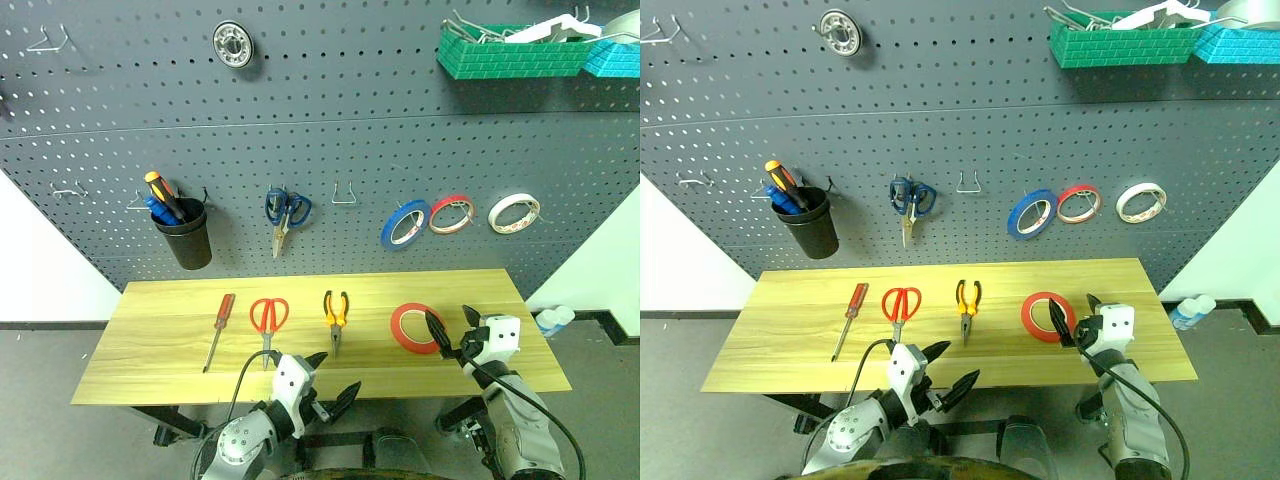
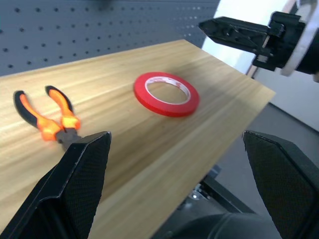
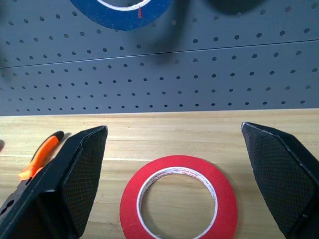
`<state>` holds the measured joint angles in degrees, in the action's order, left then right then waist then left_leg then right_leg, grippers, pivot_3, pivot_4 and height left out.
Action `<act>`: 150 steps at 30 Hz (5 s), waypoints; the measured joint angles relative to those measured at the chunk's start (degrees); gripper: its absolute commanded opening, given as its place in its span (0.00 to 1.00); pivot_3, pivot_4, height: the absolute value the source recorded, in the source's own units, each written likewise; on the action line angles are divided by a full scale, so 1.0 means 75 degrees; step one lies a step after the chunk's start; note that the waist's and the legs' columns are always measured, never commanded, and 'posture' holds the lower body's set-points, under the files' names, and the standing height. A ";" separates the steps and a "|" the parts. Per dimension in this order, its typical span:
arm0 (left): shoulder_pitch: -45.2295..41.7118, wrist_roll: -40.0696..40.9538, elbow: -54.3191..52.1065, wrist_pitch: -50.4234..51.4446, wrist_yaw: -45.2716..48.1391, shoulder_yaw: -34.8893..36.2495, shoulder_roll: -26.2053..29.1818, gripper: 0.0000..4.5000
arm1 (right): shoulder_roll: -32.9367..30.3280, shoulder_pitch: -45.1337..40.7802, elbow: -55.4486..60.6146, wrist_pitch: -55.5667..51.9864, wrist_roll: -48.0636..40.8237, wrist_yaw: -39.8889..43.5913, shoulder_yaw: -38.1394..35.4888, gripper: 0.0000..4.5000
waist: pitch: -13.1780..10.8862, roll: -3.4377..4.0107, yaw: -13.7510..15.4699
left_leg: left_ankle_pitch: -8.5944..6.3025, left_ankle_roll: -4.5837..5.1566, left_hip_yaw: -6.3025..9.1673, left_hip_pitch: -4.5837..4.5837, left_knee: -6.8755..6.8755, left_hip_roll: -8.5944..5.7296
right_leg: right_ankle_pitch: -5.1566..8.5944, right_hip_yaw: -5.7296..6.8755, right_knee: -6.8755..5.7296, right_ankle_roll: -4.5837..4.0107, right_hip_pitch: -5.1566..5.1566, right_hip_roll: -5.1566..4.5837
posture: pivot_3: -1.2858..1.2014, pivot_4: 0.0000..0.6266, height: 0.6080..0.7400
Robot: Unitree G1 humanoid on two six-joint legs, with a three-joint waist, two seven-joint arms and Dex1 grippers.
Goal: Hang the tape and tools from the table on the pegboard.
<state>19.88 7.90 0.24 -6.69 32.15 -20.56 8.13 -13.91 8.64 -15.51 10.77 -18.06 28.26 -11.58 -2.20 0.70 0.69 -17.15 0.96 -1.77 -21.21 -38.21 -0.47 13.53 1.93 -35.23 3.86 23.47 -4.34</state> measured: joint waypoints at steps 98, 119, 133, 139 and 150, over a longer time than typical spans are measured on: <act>-0.0156 0.3295 -0.3188 0.3086 0.2443 0.3476 0.3463 0.98 | -0.1590 -0.2443 0.2460 -0.7661 0.1230 0.0153 0.2720 1.00 | -0.1200 -0.0185 -0.0195 | -0.0034 0.0009 -0.0106 -0.0152 -0.0001 0.0050 | -0.0050 0.0125 0.0003 -0.0056 0.0212 -0.0125 | 0.50 0.34 1.00; -0.0437 0.2783 -0.3658 0.2783 0.2348 0.3496 0.3556 0.98 | -0.1455 -0.2581 0.1884 -0.7491 0.1329 -0.0111 0.2581 1.00 | -0.1257 -0.0176 -0.0198 | -0.0034 0.0009 -0.0107 -0.0159 -0.0001 0.0047 | -0.0052 0.0130 0.0002 -0.0052 0.0216 -0.0122 | 0.50 0.31 1.00; -0.0106 0.3235 -0.3846 0.2793 0.2403 0.3595 0.3524 0.98 | -0.1434 -0.2606 0.1536 -0.7282 0.1495 -0.0089 0.2752 1.00 | -0.1257 -0.0176 -0.0196 | -0.0034 0.0009 -0.0108 -0.0159 -0.0004 0.0047 | -0.0054 0.0132 0.0000 -0.0048 0.0214 -0.0116 | 0.51 0.30 1.00; -0.0065 0.3235 -0.3898 0.2789 0.2407 0.3592 0.3525 1.00 | -0.1466 -0.2653 0.1273 -0.7216 0.1717 -0.0039 0.2929 0.92 | -0.1256 -0.0177 -0.0198 | -0.0033 0.0010 -0.0108 -0.0157 -0.0007 0.0048 | -0.0055 0.0137 -0.0002 -0.0046 0.0213 -0.0106 | 0.51 0.30 1.00; -0.0036 0.3232 -0.3897 0.2754 0.2482 0.3597 0.3527 1.00 | -0.1650 -0.2846 0.0898 -0.6551 0.2538 -0.0162 0.3297 0.16 | -0.1256 -0.0178 -0.0197 | -0.0033 0.0009 -0.0108 -0.0157 -0.0009 0.0048 | -0.0058 0.0138 -0.0004 -0.0042 0.0211 -0.0096 | 0.51 0.30 1.00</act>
<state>19.61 32.14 -28.99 13.97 50.77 6.41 34.58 -26.29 -12.70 -8.78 -38.36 0.98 27.04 13.15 -11.62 -0.63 -0.78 -17.39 1.02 -2.58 -22.39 -38.28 -0.11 13.10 2.96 -35.25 3.54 25.05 -5.07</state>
